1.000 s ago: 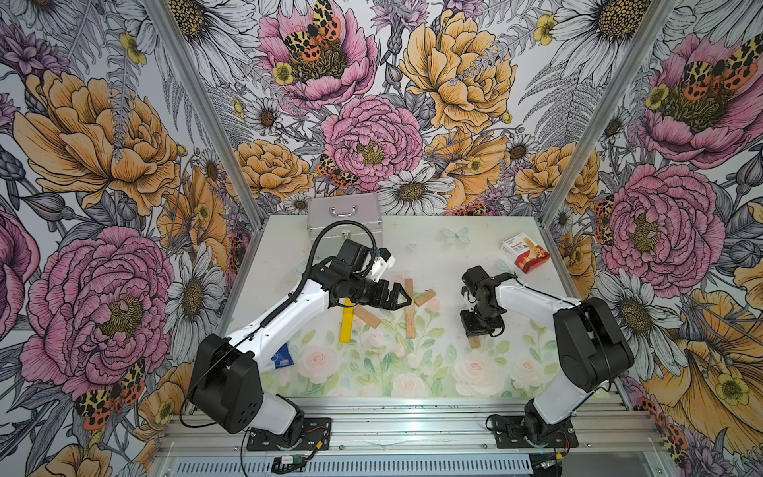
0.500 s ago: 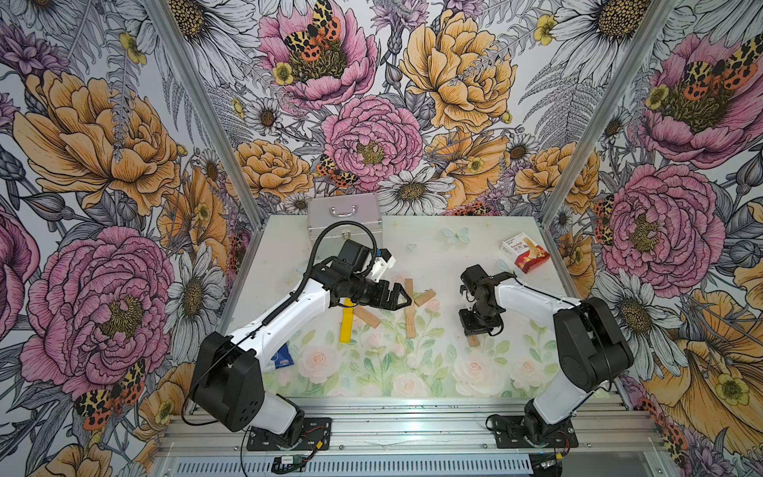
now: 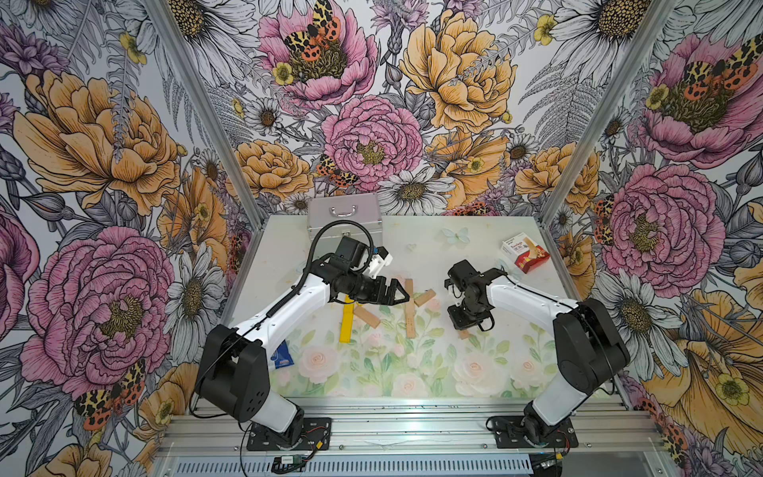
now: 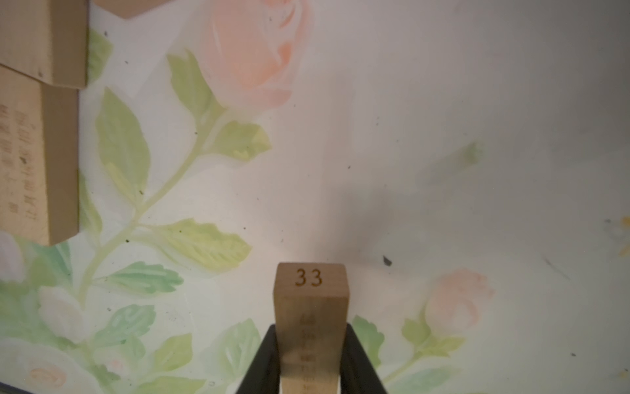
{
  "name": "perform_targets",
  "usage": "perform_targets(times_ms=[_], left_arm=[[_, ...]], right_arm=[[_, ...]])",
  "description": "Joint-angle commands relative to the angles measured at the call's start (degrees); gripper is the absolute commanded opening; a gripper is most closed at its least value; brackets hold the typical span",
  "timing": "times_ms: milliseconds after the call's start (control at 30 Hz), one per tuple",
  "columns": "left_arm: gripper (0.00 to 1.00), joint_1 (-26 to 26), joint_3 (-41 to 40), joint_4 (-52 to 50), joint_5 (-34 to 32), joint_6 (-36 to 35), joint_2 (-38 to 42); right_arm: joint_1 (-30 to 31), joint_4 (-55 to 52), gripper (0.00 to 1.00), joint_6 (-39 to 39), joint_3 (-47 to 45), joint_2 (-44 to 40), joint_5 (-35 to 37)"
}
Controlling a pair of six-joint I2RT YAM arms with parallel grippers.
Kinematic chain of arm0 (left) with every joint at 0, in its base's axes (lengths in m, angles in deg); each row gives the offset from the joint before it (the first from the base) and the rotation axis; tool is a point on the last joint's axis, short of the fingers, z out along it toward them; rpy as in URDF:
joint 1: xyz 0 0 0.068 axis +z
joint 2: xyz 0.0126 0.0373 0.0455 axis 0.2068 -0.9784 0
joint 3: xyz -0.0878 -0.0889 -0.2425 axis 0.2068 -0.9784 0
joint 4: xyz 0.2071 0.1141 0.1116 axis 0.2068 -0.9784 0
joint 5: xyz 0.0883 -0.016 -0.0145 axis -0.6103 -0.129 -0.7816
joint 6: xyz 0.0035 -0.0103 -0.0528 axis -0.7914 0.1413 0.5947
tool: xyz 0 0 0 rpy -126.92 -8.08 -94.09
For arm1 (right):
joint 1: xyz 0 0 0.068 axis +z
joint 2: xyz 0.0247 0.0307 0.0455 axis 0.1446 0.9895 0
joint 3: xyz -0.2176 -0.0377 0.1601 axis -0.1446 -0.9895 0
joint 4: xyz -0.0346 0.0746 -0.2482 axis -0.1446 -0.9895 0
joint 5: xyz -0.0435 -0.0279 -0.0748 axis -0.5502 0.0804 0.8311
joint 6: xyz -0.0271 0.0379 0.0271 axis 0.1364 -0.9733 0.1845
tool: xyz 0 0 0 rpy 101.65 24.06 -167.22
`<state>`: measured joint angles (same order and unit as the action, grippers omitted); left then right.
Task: Assemble the letter k with building blocks
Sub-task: Pick up the building block from the center of the board, then adjust the building block at the center of the board.
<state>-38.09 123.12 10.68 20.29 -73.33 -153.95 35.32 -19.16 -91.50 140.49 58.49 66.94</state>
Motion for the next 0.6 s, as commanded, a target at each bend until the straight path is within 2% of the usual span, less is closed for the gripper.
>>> perform_targets(times_ms=[0, 133, 333, 567], left_arm=[[0.99, 2.7, -0.6, 0.9, 2.9, 0.3, -0.2], [0.99, 3.9, -1.7, 0.9, 1.9, 0.8, 0.2], [0.99, 5.6, -3.4, 1.6, -4.9, 4.3, -0.3], [0.99, 6.1, -5.1, 4.6, -6.2, 7.1, -0.8]], right_arm=[[0.5, 1.4, 0.24, 2.3, 2.1, -0.1, 0.9], [1.3, 1.7, 0.22, 3.6, 3.4, 1.5, 0.3], [2.9, 2.4, 0.21, 4.2, 6.1, 4.5, -0.8], [5.1, 4.2, 0.20, 5.5, 7.8, 6.5, -2.7]])
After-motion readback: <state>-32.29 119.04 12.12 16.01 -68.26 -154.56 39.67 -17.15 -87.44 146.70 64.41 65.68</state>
